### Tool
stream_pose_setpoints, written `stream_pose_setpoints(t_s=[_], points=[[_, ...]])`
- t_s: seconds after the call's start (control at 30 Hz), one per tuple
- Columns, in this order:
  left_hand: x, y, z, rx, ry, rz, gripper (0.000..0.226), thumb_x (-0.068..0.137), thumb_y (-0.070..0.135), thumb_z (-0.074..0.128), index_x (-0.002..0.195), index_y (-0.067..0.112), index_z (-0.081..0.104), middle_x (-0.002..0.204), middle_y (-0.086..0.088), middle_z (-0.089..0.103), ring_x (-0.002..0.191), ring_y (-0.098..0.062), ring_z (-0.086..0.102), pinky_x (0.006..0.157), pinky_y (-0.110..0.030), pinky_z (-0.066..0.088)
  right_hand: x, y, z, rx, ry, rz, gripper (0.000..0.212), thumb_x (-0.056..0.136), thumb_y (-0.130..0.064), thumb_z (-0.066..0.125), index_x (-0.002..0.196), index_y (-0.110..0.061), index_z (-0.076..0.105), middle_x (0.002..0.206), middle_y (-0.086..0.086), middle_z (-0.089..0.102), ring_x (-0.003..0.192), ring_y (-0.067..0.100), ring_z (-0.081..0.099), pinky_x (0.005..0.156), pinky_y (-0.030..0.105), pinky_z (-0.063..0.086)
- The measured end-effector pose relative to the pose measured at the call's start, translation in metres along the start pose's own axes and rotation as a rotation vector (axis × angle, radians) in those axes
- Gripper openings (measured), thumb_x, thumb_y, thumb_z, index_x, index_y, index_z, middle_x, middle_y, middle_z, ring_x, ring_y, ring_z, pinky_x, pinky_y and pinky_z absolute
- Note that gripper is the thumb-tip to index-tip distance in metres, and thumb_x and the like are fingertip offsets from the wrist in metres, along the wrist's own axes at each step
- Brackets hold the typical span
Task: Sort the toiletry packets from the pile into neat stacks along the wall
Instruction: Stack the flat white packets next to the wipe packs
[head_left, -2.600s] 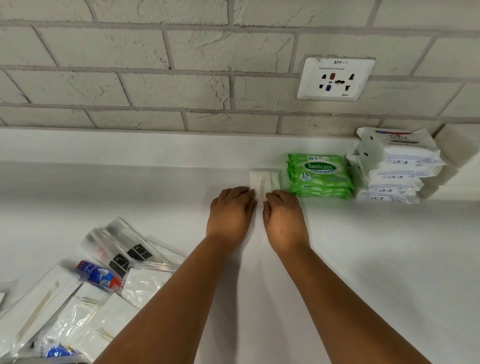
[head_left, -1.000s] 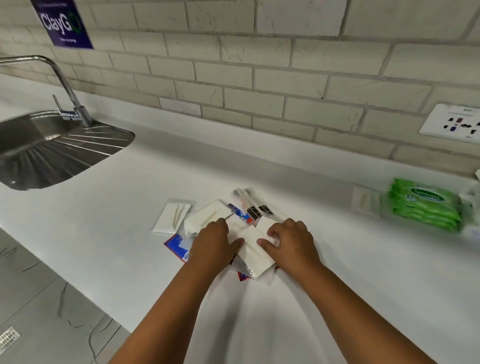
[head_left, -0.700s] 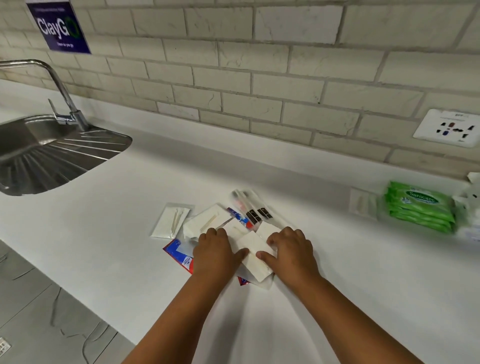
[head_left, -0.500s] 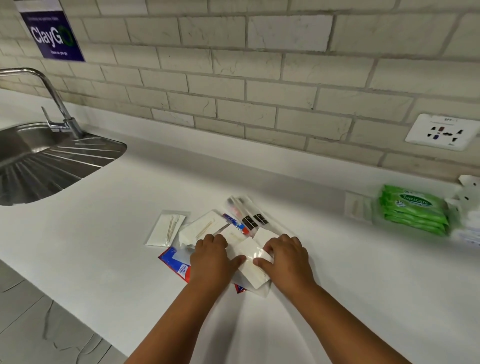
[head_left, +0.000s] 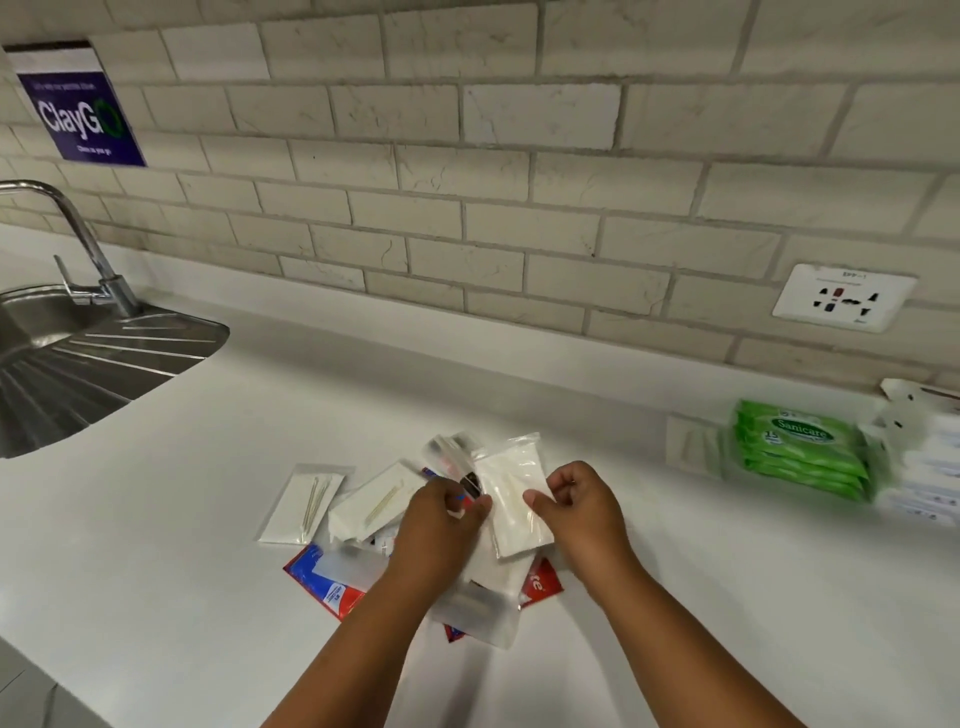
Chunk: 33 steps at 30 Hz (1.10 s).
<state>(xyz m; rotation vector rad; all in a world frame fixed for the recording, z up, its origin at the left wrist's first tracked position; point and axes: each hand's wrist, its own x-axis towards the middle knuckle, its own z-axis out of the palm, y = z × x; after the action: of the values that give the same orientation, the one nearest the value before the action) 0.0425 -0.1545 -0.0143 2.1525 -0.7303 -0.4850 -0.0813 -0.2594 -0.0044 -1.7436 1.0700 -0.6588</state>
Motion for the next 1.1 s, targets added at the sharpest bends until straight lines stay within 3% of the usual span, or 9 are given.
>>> stream_pose_setpoints(t_s=[0.1,0.23,0.33,0.4,0.57,0.7,0.8,0.9,1.1], points=[[0.002,0.017,0.015,-0.112,-0.13,-0.02,0.022,0.089,0.044,0.059,0.1,0.025,0.057,0.096,0.007,0.065,0.088,-0.01,0.061,0.08,-0.028,0.051,0.011,0.005,-0.014,0.139,0.078,0.053,0.022,0.08,-0.021,0.075,0.086,-0.018,0.053,0.085,0.001,0.061,0.075,0.016,0.059,0.063,0.024,0.045],[0.004,0.037,0.036,-0.284,-0.234,-0.024,0.011,0.089,0.022,0.063,0.099,0.023,0.06,0.092,-0.003,0.068,0.083,-0.017,0.067,0.079,-0.036,0.056,0.023,0.018,-0.035,0.225,0.161,0.109,0.022,0.081,-0.022,0.074,0.087,-0.018,0.054,0.086,0.002,0.061,0.075,0.016,0.058,0.061,0.024,0.043],[0.008,0.054,0.055,-0.313,-0.273,-0.011,0.013,0.09,0.015,0.062,0.1,0.022,0.061,0.09,-0.002,0.069,0.079,-0.015,0.068,0.071,-0.027,0.056,0.031,0.034,-0.052,0.264,0.21,0.134,0.022,0.082,-0.022,0.074,0.088,-0.017,0.054,0.086,0.003,0.061,0.074,0.015,0.056,0.061,0.024,0.043],[0.013,0.066,0.072,-0.326,-0.289,0.005,0.013,0.09,0.012,0.062,0.1,0.018,0.062,0.089,-0.003,0.069,0.072,-0.013,0.067,0.065,-0.023,0.055,0.036,0.047,-0.065,0.284,0.253,0.141,0.022,0.081,-0.024,0.075,0.089,-0.019,0.054,0.087,0.003,0.062,0.076,0.016,0.057,0.065,0.026,0.045],[0.033,0.091,0.113,-0.347,-0.307,0.059,0.01,0.089,0.008,0.06,0.096,0.015,0.062,0.079,-0.001,0.065,0.065,-0.013,0.064,0.066,-0.03,0.055,0.052,0.075,-0.092,0.278,0.31,0.153,0.028,0.083,-0.025,0.072,0.108,-0.023,0.058,0.095,0.002,0.064,0.086,0.017,0.063,0.077,0.031,0.05],[0.055,0.114,0.144,-0.339,-0.328,0.083,0.012,0.088,0.007,0.059,0.098,0.013,0.062,0.079,0.001,0.066,0.065,-0.013,0.064,0.07,-0.032,0.055,0.07,0.088,-0.115,0.174,0.39,0.098,0.039,0.085,-0.009,0.067,0.119,-0.022,0.054,0.088,0.002,0.06,0.074,0.011,0.059,0.064,0.015,0.043],[0.069,0.128,0.165,-0.305,-0.327,0.123,0.012,0.088,0.008,0.059,0.098,0.016,0.061,0.084,0.0,0.068,0.072,-0.013,0.066,0.066,-0.021,0.054,0.082,0.096,-0.126,0.023,0.485,0.022,0.035,0.084,-0.008,0.067,0.117,-0.017,0.058,0.083,-0.002,0.059,0.073,0.004,0.057,0.065,0.008,0.039],[0.078,0.135,0.188,-0.211,-0.276,0.19,0.011,0.09,0.014,0.06,0.099,0.019,0.06,0.084,0.009,0.064,0.074,-0.003,0.06,0.058,-0.005,0.041,0.093,0.108,-0.13,-0.152,0.54,-0.066,0.028,0.087,-0.008,0.064,0.114,-0.012,0.063,0.097,0.003,0.063,0.077,0.012,0.057,0.075,0.018,0.042],[0.093,0.134,0.218,-0.097,-0.173,0.264,0.012,0.093,0.018,0.057,0.105,0.019,0.06,0.095,0.005,0.064,0.08,-0.005,0.058,0.068,-0.006,0.039,0.115,0.127,-0.127,-0.418,0.577,-0.172,0.022,0.089,-0.009,0.062,0.111,-0.007,0.065,0.101,0.012,0.06,0.076,0.026,0.062,0.074,0.029,0.049]])
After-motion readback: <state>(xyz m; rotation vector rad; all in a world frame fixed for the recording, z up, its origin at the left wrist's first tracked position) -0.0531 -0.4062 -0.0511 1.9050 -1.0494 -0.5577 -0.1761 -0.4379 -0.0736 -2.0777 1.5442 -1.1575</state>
